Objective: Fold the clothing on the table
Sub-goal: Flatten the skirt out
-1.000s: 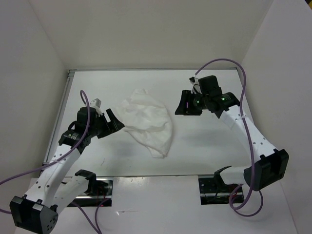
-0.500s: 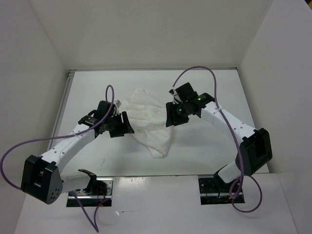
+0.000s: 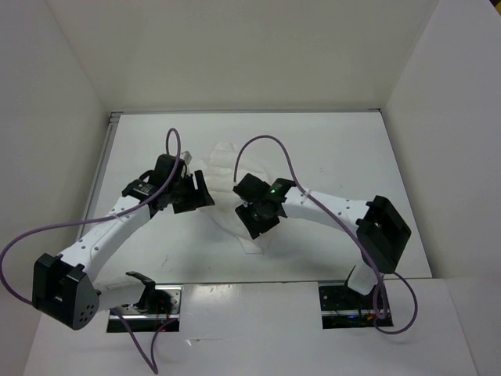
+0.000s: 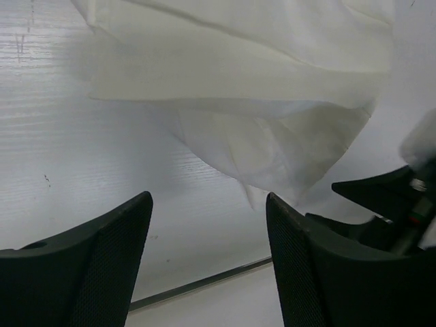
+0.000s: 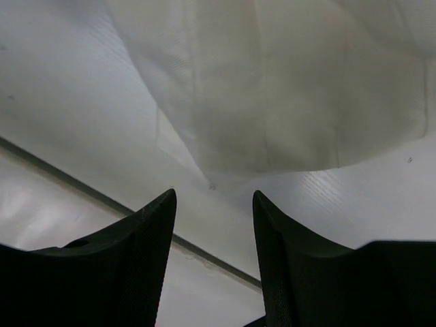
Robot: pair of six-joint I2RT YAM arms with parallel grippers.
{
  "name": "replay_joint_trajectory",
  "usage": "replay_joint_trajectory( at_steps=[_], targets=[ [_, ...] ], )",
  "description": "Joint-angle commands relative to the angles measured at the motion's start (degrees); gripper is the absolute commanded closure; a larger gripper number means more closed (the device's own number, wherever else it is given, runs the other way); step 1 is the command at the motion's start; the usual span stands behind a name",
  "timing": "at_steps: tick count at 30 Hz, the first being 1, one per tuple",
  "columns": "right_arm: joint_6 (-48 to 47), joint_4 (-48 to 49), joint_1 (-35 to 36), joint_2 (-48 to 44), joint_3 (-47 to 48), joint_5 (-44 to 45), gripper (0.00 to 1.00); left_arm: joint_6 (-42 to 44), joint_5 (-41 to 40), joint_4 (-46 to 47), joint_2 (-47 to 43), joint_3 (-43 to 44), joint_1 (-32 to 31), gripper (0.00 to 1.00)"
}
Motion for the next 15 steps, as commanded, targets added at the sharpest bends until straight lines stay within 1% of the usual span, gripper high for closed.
replay_joint_trajectory(
  at_steps=[1,2,4,6,14,15],
  targets=[
    [1.36,1.82,1.13,3.36,-0.74,5.57,0.45,-1.73,-2.39,-1.39,-3.88,2.45,0.93,0.25],
    [1.36,2.34,1.83,4.58,-0.74,6.26,0.45,-1.74,-1.87,-1.39,-6.06,1.84,1.54,0.24],
    [1.97,2.87,1.83,5.81,-0.74,6.88,0.44,-1.74,-1.86,-2.01,-7.22,1.13,2.07,0.24],
    [1.97,3.4,3.32,7.57,-0.74,7.41,0.44,-2.26,-1.86,-2.53,-8.36,-0.36,2.07,0.24],
    [3.03,4.01,5.26,11.27,-0.74,9.17,0.44,-2.26,-1.86,-3.06,-9.51,-1.77,2.07,0.23],
    [3.03,4.01,5.26,11.88,-0.74,9.17,0.46,-2.26,-1.86,-3.06,-9.51,-2.29,2.07,0.23]
  ],
)
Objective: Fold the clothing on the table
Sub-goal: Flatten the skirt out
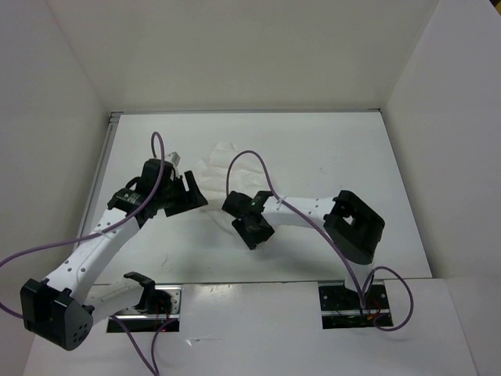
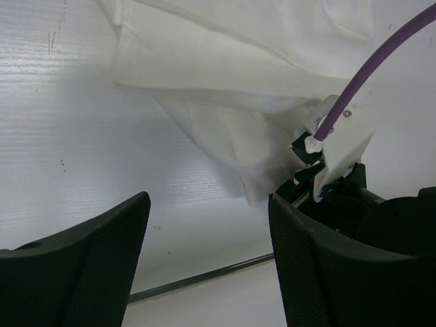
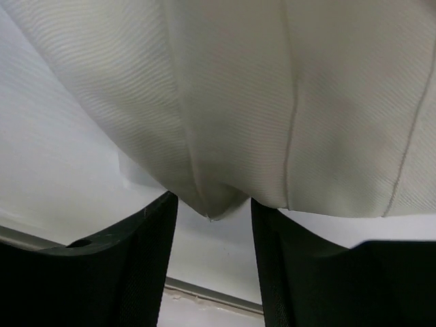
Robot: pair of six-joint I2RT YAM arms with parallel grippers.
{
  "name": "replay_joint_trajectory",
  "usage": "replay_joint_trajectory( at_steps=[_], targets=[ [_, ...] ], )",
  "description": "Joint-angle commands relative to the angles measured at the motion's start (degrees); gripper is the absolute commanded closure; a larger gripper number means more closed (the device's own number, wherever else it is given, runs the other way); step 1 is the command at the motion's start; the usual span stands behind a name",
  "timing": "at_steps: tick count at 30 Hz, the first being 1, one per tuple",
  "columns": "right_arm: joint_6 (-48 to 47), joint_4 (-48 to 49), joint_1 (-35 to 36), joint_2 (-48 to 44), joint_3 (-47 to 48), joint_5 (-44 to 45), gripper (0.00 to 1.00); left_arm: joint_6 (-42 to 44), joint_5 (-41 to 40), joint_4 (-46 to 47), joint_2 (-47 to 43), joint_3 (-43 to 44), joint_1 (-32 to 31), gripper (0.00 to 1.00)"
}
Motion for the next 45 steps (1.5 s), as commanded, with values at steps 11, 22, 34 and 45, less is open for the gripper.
replay_joint_trajectory(
  at_steps=[11,22,34,45],
  targets=[
    [5.92,-3.72,2.65,-3.23,8.78,13.88,1.0,-0.36,-0.93,-0.31,-1.78,-0.81,0.83,0.21],
    [-1.03,-16.39,-9.56,-6.52,47.72,-1.04,1.0,0.17,-0.31,0.75,-6.52,-0.45,3.2,0.19],
    [-0.33,-8.84,-15.81,-9.41,61.38,-5.2,0.98,-2.64,-0.31,0.22,-12.15,-4.42,3.73,0.19],
    [1.09,-2.35,-19.31,-14.68,43.9,-11.09,1.0,-3.79,0.74,1.8,-12.15,-4.94,3.73,0.19]
  ],
)
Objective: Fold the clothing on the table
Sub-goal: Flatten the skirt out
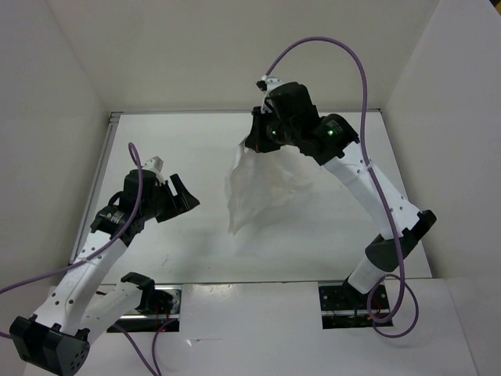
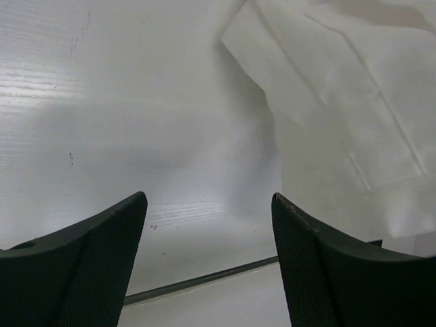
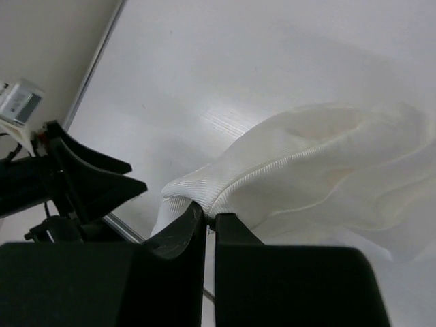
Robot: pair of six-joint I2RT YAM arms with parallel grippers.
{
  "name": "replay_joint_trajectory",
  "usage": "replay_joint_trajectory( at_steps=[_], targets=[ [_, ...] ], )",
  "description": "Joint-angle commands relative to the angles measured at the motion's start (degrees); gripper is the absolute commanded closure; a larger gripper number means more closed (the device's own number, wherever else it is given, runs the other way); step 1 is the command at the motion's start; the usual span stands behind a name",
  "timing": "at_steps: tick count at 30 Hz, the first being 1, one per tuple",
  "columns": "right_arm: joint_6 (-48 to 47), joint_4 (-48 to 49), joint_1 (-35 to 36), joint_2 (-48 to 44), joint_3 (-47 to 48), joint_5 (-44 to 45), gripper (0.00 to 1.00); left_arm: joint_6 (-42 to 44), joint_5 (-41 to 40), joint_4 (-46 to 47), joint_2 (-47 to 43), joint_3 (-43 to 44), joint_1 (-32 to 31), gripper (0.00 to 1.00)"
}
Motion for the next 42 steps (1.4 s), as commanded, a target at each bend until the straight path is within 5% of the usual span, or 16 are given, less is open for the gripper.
replay_joint_trajectory(
  at_steps=[1,3,4,6,12,17,26,35,42],
  targets=[
    [-0.66,10.17,-3.02,-4.67,-4.46,-6.6,1.0,-1.32,1.44,1.72,-0.57,-0.37,0.41,0.19],
    [3.33,13.34,-3.02,-8.87,-8.23,-0.52,1.0,-1.32,1.44,1.72,-0.57,-0.37,0.41,0.19],
    [5.72,13.35,-3.02,-9.6,-9.03,14.32,1.0,-1.32,1.44,1.72,-0.04,-0.37,0.41,0.19],
    [8.29,12.04,-5.2,-9.6,-9.57,21.22,1.0,-1.32,2.14,1.72,-0.04,-0.37,0.41,0.19],
    [2.33,15.02,-7.07,-10.74,-15.01,-3.69,1.0,-0.8,2.68,1.19,-0.04,-0.37,0.41,0.19],
    [0.74,15.02,2.33,-17.67,-18.53,-1.7,1.0,-0.17,2.68,1.19,-0.04,-0.37,0.41,0.19],
    [3.11,16.87,2.87,-32.37,-21.43,0.14,1.0,1.14,2.68,1.19,-0.04,-0.37,0.41,0.19],
    [0.65,20.21,0.85,-8.76,-13.45,-2.92,1.0,1.14,1.01,1.19,0.49,-0.37,0.41,0.19],
    [0.03,16.79,-4.42,20.6,8.38,-3.11,0.99,0.62,-0.05,1.19,1.1,0.23,0.93,0.18]
  ],
)
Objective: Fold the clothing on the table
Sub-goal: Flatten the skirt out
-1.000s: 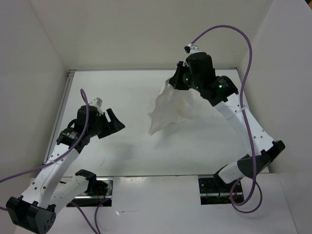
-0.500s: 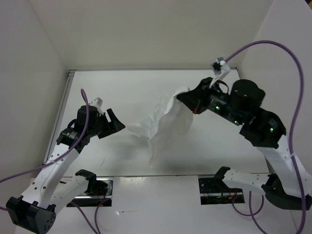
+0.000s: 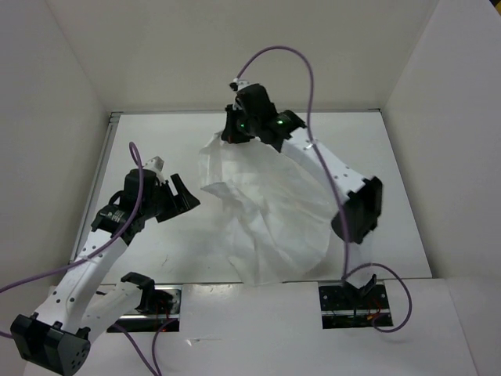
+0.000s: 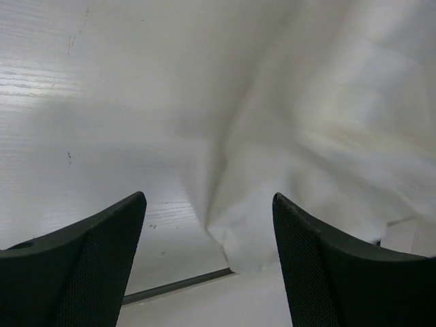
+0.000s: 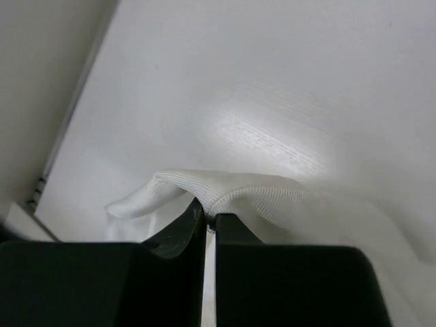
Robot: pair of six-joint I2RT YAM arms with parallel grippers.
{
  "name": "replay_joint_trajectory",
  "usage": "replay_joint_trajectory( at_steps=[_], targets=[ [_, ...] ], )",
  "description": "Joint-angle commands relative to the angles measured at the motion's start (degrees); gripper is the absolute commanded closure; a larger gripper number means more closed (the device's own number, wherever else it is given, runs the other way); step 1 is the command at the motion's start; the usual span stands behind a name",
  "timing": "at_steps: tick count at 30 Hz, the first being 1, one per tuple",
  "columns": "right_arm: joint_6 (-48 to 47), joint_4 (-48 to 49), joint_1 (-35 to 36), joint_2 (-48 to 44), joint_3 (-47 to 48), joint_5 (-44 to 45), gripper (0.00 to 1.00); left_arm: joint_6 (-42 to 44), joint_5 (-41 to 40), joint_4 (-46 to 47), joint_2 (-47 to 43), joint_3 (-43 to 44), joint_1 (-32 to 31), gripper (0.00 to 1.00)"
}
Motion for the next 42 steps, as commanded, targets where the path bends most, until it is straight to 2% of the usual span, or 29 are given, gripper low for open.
replay_joint_trajectory(
  at_steps=[1,3,4,5,6,8,12,14,19,22,23,25,28,35,42],
  targets=[
    [-0.54,-3.71,-3.72,9.71,13.68,-0.2,0.93,0.68,-0.99,1.06,0.51,1.09,1.15,0.18],
    [-0.53,-8.11,-4.87,19.96,27.55,-0.81,0.78,0.68,-0.99,1.67,1.12,1.79,1.16,0.18],
    [-0.53,-11.01,-5.57,23.33,33.34,-0.82,0.6,0.68,-0.99,1.67,1.13,1.8,1.16,0.18],
    [-0.53,-16.26,-5.58,26.41,44.28,-0.82,0.6,0.68,-0.99,1.67,1.13,2.41,1.16,0.18],
    [-0.53,-17.7,-6.36,30.27,47.87,-0.82,0.6,0.68,-0.99,2.28,1.65,2.41,1.16,0.18],
    [-0.53,-21.82,-7.59,32.84,57.94,-2.67,0.52,1.2,-0.99,2.82,2.71,2.41,1.16,0.18],
    [-0.53,-23.16,-8.74,31.46,56.0,-2.67,0.5,0.6,-2.29,4.66,9.62,1.1,1.16,0.18],
    [-0.53,-23.95,-9.36,30.66,55.11,-0.48,0.5,-1.33,-3.8,6.06,13.85,1.71,1.16,0.22],
    [-1.06,-27.9,-9.36,28.64,51.78,6.81,0.48,-5.38,-10.9,17.3,18.79,6.8,1.16,0.2],
    [-0.01,-31.68,-9.36,28.12,49.68,12.44,0.48,-3.98,-13.11,21.27,26.07,14.34,1.16,0.2],
    [0.0,-32.21,-9.36,26.46,47.23,15.67,0.48,-1.71,-13.12,21.79,34.36,19.24,1.16,0.19],
    [0.0,-30.65,-9.36,24.43,41.96,16.41,0.48,-1.0,-13.12,22.67,39.34,24.97,1.16,0.17],
    [0.0,-29.32,-9.36,20.04,36.05,17.02,0.47,-0.99,-13.63,26.8,47.69,27.98,1.16,0.17],
    [-1.06,-24.75,-9.36,8.54,19.29,18.86,0.45,-2.13,-19.78,29.53,54.74,30.62,0.1,0.21],
    [-1.59,-22.64,-9.36,5.44,11.96,18.87,0.44,-2.13,-17.87,31.81,58.69,31.95,0.63,0.27]
  ],
)
